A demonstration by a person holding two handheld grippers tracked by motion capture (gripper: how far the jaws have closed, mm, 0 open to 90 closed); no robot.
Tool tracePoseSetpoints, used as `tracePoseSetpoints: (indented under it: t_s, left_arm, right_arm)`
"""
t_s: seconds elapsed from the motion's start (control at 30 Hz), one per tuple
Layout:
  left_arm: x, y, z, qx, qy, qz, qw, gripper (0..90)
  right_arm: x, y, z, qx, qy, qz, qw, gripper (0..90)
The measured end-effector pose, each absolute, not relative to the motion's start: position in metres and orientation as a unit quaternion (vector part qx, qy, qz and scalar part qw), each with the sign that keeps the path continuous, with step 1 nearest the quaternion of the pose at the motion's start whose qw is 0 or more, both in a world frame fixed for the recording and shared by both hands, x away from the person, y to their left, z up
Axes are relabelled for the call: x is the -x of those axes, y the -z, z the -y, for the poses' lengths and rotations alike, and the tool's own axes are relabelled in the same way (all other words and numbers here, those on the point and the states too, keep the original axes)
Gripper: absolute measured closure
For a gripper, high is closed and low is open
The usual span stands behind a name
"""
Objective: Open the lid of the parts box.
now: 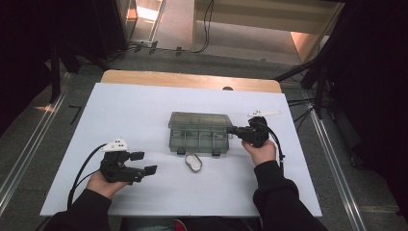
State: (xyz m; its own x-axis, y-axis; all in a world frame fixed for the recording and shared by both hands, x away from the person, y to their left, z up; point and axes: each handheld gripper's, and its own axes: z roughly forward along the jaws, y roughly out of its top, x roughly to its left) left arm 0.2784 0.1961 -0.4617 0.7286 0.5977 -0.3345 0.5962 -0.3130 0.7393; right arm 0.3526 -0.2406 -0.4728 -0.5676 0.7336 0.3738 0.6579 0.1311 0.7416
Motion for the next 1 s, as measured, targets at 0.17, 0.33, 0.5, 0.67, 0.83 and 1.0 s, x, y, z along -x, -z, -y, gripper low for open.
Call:
tracePoseSetpoints:
  t_s: [0.17,0.33,0.5,0.67,0.83,1.0]
  left_arm:
    - [-0.284,0.460,-0.195,-0.806,-0.003,-0.374,0.459,19.5]
    - [-0.291,0.458,-0.191,-0.803,-0.013,-0.378,0.461,19.5]
    - [-0.301,0.456,-0.188,-0.799,-0.018,-0.384,0.462,19.5]
    - [-0.309,0.454,-0.188,-0.797,-0.023,-0.389,0.462,19.6]
    - [-0.316,0.454,-0.182,-0.800,-0.028,-0.389,0.457,19.6]
    - [-0.323,0.454,-0.177,-0.801,-0.029,-0.388,0.456,19.5]
  right_arm:
    - [-0.354,0.471,0.241,-0.465,-0.469,-0.750,0.039,87.4]
    - [-0.355,0.470,0.241,-0.465,-0.470,-0.749,0.040,87.4]
    - [-0.355,0.468,0.240,-0.465,-0.474,-0.747,0.038,87.4]
    - [-0.356,0.468,0.240,-0.465,-0.472,-0.748,0.039,87.4]
    - [-0.356,0.467,0.240,-0.465,-0.472,-0.748,0.040,87.4]
    - [-0.356,0.467,0.240,-0.464,-0.472,-0.748,0.041,87.4]
